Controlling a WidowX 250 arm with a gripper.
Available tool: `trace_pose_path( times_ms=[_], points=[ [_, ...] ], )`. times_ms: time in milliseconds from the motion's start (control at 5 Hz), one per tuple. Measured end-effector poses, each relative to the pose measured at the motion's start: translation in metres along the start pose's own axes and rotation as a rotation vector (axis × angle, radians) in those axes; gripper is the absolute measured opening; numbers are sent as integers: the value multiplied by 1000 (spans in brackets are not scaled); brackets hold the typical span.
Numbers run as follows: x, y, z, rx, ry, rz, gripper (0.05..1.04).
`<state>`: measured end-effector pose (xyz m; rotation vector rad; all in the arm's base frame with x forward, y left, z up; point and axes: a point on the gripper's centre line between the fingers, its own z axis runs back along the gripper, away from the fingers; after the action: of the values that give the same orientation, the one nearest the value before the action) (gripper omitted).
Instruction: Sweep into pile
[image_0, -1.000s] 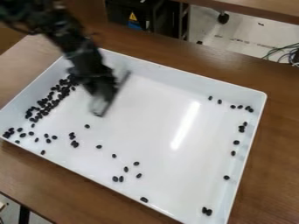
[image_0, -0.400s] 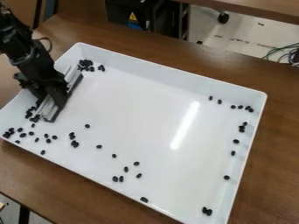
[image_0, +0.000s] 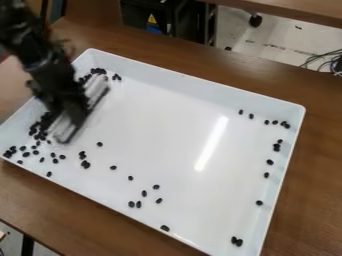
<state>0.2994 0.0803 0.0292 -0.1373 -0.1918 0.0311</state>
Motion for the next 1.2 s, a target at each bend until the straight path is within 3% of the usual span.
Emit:
trace_pose_path(
  times_ms=[200, 600, 1000, 1200],
  points=[
    [-10, -39, 11, 18, -9, -82, 353],
    [-22, -133, -15, -64, 20, -185, 353],
    [-30, -225, -38, -82, 90, -379, 353],
    [-35, -264, -53, -80, 134, -405, 353]
  ],
)
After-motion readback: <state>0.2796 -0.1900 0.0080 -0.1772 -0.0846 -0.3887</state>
